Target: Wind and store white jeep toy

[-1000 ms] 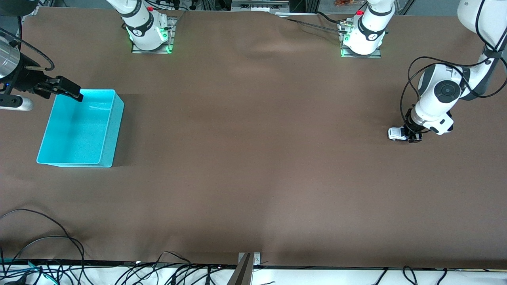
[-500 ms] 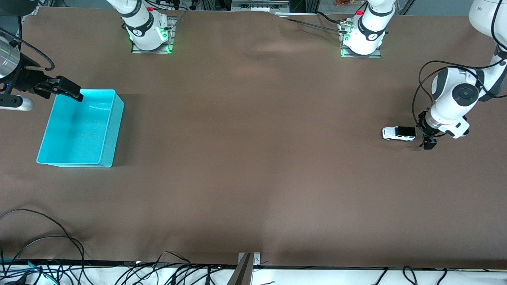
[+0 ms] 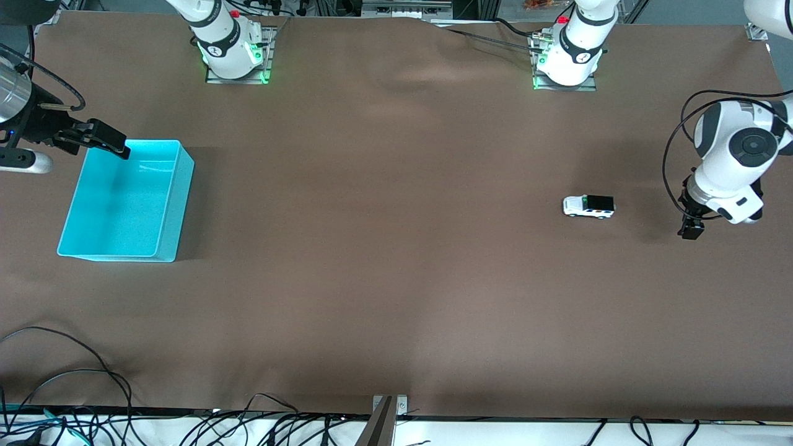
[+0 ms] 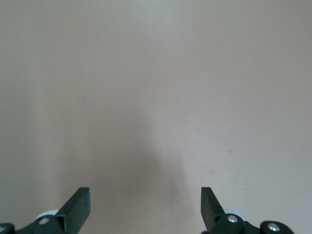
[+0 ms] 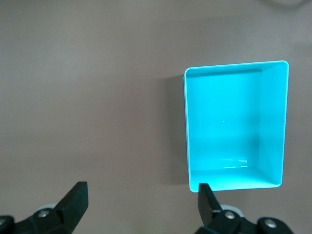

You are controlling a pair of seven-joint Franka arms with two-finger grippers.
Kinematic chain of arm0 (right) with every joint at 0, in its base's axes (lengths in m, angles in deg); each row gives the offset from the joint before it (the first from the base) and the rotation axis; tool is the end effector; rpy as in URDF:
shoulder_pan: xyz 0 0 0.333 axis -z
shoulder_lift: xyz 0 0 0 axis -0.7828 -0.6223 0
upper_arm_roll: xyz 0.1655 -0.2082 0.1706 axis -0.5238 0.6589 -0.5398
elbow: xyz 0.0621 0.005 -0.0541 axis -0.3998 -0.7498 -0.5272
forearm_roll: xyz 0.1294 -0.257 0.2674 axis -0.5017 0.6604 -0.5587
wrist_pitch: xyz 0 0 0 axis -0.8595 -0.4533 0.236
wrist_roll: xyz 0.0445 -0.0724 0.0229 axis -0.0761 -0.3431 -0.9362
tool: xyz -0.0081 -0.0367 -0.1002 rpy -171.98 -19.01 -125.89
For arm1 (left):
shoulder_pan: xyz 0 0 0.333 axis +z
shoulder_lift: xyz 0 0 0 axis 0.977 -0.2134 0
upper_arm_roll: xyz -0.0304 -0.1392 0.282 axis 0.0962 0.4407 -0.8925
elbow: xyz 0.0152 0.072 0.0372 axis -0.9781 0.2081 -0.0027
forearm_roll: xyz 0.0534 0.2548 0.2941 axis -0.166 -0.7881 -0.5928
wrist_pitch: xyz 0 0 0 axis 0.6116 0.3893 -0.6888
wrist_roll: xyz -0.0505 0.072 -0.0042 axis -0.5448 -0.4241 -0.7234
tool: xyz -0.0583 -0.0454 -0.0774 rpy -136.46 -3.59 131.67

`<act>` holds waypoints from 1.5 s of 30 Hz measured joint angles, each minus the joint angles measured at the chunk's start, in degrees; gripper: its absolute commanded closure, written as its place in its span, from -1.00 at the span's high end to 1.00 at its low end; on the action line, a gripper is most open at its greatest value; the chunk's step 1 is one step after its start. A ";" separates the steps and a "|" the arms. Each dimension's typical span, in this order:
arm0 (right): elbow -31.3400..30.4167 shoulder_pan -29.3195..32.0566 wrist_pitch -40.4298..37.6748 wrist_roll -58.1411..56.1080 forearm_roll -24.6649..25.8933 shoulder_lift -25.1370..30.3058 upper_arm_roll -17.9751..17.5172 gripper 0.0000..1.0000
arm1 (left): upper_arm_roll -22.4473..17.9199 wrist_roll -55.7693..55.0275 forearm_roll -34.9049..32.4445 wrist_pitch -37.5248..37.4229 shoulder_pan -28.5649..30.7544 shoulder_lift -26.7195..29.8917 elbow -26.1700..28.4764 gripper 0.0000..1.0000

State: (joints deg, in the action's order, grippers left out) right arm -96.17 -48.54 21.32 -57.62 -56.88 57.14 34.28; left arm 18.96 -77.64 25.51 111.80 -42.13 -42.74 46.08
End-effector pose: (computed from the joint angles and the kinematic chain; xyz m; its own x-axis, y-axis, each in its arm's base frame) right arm 0.5552 0.0164 0.5882 0.9946 -0.0891 -0.0524 -0.0897 -0.9959 -0.0095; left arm 0.5320 0.1585 0.2617 0.2074 0.9413 0.2663 0.9779 -0.2065 -0.0317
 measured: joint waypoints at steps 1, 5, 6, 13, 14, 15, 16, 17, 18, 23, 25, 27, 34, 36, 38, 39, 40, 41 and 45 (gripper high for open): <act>0.00 0.00 0.00 0.00 0.00 0.00 0.00 1.00 | 0.42 2.20 1.54 -1.71 -0.01 0.26 -1.27 1.00; 0.00 0.00 0.00 0.00 0.00 0.00 0.00 1.00 | 1.24 11.25 6.85 -7.56 -0.03 1.37 -5.88 1.00; 0.00 0.00 0.00 0.00 0.00 0.00 0.00 1.00 | 1.29 13.59 7.72 -8.79 -0.03 1.67 -6.90 1.00; 0.00 0.00 0.00 0.00 0.00 0.00 0.00 1.00 | 1.34 30.52 12.79 -14.12 -0.02 4.36 -11.60 1.00; 0.00 0.00 0.00 0.00 0.00 0.00 -0.01 1.00 | 1.35 32.99 13.95 -15.10 -0.02 4.65 -12.31 1.00; 0.00 0.00 0.00 0.00 0.00 0.00 -0.01 1.00 | 1.35 35.54 15.11 -16.31 -0.02 4.91 -13.14 1.00; 0.00 0.00 0.00 0.00 0.00 0.00 -0.01 1.00 | 1.35 38.20 16.32 -17.74 -0.02 5.13 -14.21 1.00; 0.00 -0.01 0.00 0.00 0.00 0.00 -0.01 1.00 | 1.35 40.76 17.40 -19.29 -0.02 5.31 -15.40 1.00; 0.00 -0.01 0.00 0.00 0.00 0.00 -0.01 1.00 | 1.35 42.77 18.24 -20.62 -0.02 5.44 -16.46 1.00; 0.00 -0.01 0.00 0.00 0.00 0.00 -0.01 1.00 | 1.57 51.07 20.04 -25.66 -0.06 5.82 -21.49 1.00; 0.00 -0.01 0.00 0.00 0.00 0.00 -0.01 1.00 | 1.98 54.15 20.12 -27.04 -0.09 5.82 -22.82 1.00; 0.01 -0.01 0.00 0.00 0.00 0.00 -0.01 1.00 | 2.47 57.68 20.14 -28.63 -0.14 5.81 -24.13 1.00; 0.15 -0.04 0.00 0.00 0.00 0.01 -0.05 1.00 | 3.88 66.66 21.33 -36.23 -0.32 5.82 -30.31 1.00; 0.15 -0.04 0.00 0.00 0.00 0.02 -0.07 1.00 | 4.32 67.50 22.26 -37.62 -0.33 5.82 -31.64 1.00; 0.16 -0.05 0.00 0.00 0.00 0.03 -0.09 1.00 | 4.86 68.12 23.21 -38.99 -0.34 5.81 -32.78 1.00; 0.16 -0.05 0.00 0.00 0.00 0.03 -0.10 1.00 | 5.17 68.34 23.63 -39.76 -0.35 5.81 -33.40 1.00; 0.16 -0.05 0.00 0.00 0.00 0.03 -0.11 1.00 | 5.45 68.56 23.97 -40.45 -0.35 5.81 -33.95 1.00; 0.16 -0.05 0.00 0.00 0.00 0.03 -0.11 1.00 | 5.75 68.89 24.47 -41.22 -0.37 5.81 -34.62 1.00; 0.16 -0.04 0.00 0.00 0.00 0.04 -0.16 1.00 | 7.20 70.70 26.51 -44.95 -0.49 5.82 -38.48 1.00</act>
State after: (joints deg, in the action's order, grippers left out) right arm -96.01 -48.58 21.31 -57.61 -56.88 57.17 34.12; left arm 26.16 -6.93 52.02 66.86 -42.62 -36.92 7.60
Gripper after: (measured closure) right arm 0.000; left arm 0.000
